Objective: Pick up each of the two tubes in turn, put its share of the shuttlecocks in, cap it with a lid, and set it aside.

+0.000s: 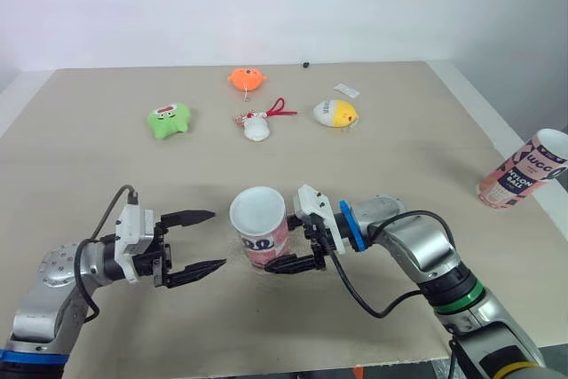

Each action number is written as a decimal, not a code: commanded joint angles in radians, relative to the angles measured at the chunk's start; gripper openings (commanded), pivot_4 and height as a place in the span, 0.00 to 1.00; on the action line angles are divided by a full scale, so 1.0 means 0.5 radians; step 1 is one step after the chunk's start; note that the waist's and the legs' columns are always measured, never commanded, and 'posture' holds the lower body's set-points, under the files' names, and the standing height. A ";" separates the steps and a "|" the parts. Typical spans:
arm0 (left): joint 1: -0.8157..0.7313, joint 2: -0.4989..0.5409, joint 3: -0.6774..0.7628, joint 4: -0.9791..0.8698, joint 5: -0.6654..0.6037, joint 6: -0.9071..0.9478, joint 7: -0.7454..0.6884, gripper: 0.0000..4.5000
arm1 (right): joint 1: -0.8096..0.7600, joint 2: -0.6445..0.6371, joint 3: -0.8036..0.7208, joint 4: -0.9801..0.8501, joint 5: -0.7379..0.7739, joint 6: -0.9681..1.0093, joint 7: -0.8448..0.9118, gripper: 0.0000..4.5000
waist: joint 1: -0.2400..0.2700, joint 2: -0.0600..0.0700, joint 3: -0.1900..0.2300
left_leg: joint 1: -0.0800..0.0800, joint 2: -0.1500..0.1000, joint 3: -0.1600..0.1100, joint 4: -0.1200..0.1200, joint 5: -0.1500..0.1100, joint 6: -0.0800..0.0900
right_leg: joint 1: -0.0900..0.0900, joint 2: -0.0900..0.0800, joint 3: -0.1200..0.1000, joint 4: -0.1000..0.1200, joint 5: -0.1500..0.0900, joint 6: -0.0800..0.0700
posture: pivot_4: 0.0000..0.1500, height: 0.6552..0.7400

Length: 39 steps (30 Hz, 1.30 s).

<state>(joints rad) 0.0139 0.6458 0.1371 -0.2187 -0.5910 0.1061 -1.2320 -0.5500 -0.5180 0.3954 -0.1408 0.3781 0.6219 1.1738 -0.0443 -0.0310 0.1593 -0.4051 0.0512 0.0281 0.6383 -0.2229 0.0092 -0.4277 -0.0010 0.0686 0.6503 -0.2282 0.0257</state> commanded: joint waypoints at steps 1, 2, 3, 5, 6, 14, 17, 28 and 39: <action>-0.033 -0.008 -0.008 -0.010 -0.009 -0.036 -0.022 1.00 | -0.048 0.008 -0.085 -0.007 0.032 0.000 -0.013 0.80 | 0.000 0.000 0.000 | 0.000 0.000 0.000 0.000 0.000 0.000 | 0.000 0.000 0.000 0.000 0.000 0.000 | 1.00 1.00; -0.042 -0.010 -0.020 -0.009 -0.007 -0.032 -0.023 1.00 | -0.050 0.004 -0.108 -0.008 0.046 0.008 -0.013 0.80 | 0.000 0.000 0.000 | 0.000 0.000 0.000 0.001 0.000 0.000 | 0.000 0.000 0.000 0.000 0.000 0.000 | 1.00 1.00; -0.051 -0.013 -0.032 -0.010 -0.006 -0.028 -0.021 1.00 | -0.053 0.002 -0.132 -0.009 0.061 0.019 -0.017 0.80 | 0.000 0.000 0.000 | 0.000 0.000 0.000 0.001 0.000 0.000 | 0.000 0.000 0.000 0.000 0.000 0.001 | 1.00 1.00; -0.079 -0.020 -0.064 -0.014 0.002 -0.019 -0.016 1.00 | -0.057 -0.008 -0.193 -0.010 0.094 0.050 -0.033 0.80 | 0.000 0.000 0.000 | 0.000 0.000 0.000 0.001 0.000 0.000 | 0.000 0.000 0.000 0.000 0.001 0.001 | 1.00 1.00; -0.096 -0.025 -0.081 -0.016 0.005 -0.013 -0.013 1.00 | -0.054 -0.018 -0.222 -0.014 0.106 0.060 -0.037 0.80 | 0.000 0.000 0.000 | 0.000 0.000 0.000 0.002 0.000 0.000 | 0.000 0.000 0.000 0.001 0.001 0.001 | 1.00 1.00; -0.420 -0.178 -0.262 0.116 0.006 0.014 0.001 1.00 | 0.054 -0.184 -0.660 -0.057 0.209 0.139 -0.232 0.80 | 0.011 0.000 0.000 | -0.001 -0.003 0.000 0.004 0.000 0.000 | 0.003 -0.001 0.002 0.000 0.003 0.005 | 1.00 1.00; -0.582 -0.287 -0.332 0.183 0.005 0.043 0.007 1.00 | 0.153 -0.216 -0.871 -0.109 0.268 0.195 -0.375 0.80 | 0.024 0.000 0.000 | -0.002 -0.005 -0.001 0.006 0.000 0.000 | 0.004 -0.001 0.003 0.000 0.004 0.007 | 1.00 1.00; -1.040 -0.618 -0.480 0.578 0.076 0.008 -0.062 1.00 | 0.640 0.084 -1.553 -0.331 0.164 0.138 -1.386 0.80 | 0.042 0.002 -0.001 | -0.002 -0.006 -0.001 0.008 0.001 -0.001 | 0.004 0.001 0.007 0.000 0.006 0.010 | 1.00 1.00; -1.324 -0.825 -0.541 0.883 0.213 -0.014 -0.020 1.00 | 0.803 0.270 -1.638 -0.276 -0.097 -0.178 -1.897 0.80 | 0.032 0.008 -0.003 | -0.003 -0.009 0.001 0.016 0.001 -0.002 | 0.006 0.001 0.013 0.000 0.011 0.017 | 1.00 1.00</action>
<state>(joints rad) -0.6305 0.2418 -0.1318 0.2274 -0.4988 0.1223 -1.2437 -0.1417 -0.3844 -0.4071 -0.2579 0.3416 0.5795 0.2456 -0.0284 -0.0268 0.1579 -0.4066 0.0469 0.0289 0.6462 -0.2223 0.0083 -0.4248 -0.0005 0.0752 0.6505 -0.2226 0.0344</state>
